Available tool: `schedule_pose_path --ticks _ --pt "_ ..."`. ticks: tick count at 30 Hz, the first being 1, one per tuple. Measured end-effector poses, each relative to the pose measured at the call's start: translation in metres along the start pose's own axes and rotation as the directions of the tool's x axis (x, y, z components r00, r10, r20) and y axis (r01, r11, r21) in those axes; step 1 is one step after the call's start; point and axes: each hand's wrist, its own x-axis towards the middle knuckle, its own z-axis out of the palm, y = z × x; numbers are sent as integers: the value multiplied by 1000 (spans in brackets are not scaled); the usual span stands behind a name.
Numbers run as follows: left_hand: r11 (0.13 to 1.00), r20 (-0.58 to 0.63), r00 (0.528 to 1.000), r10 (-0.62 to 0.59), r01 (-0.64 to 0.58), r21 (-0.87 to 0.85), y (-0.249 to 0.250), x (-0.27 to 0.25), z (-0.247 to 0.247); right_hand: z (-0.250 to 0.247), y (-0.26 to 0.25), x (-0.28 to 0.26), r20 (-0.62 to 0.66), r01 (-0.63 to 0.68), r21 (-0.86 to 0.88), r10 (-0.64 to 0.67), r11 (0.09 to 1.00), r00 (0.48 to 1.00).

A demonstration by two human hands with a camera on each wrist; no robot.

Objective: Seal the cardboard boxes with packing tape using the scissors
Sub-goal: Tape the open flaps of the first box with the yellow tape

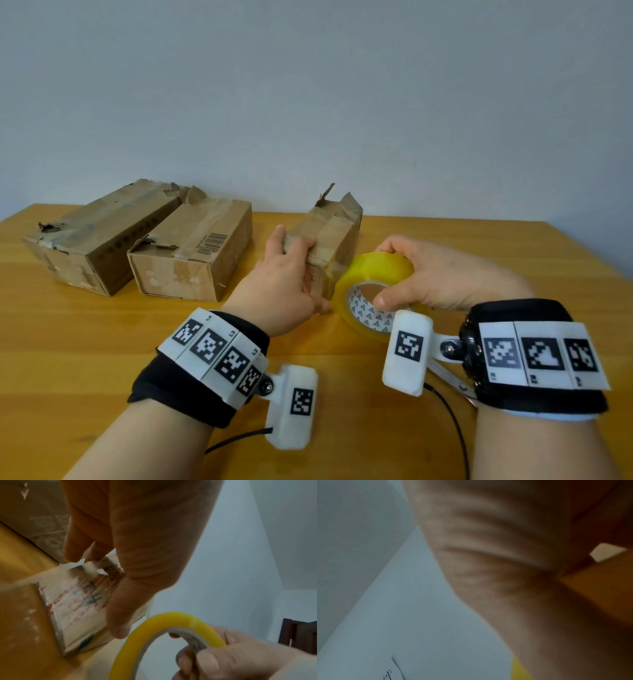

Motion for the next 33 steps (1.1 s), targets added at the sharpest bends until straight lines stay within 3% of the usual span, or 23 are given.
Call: schedule_pose_path --ticks 4,9,15,21,28,33 --pt "997 -94 995 -14 7 -77 -2 1 5 1 -6 -1 -63 32 0 -32 999 998" --pt "981 -104 993 -55 34 -189 -5 2 -3 -2 -13 -7 -108 90 53 -84 995 991" --pt "847 -138 982 -130 38 -530 -11 3 -23 -14 -18 -20 -272 284 125 -242 951 931" --pt "641 -46 985 -164 71 -764 -13 0 -25 -14 -14 -22 -241 277 163 -234 947 942" --pt "506 38 987 -155 112 -855 -6 1 -24 -18 -32 -39 -351 386 235 -293 892 889" --pt "446 125 981 -146 178 -877 -1 -1 -16 -20 -35 -47 -327 335 192 -262 922 908"
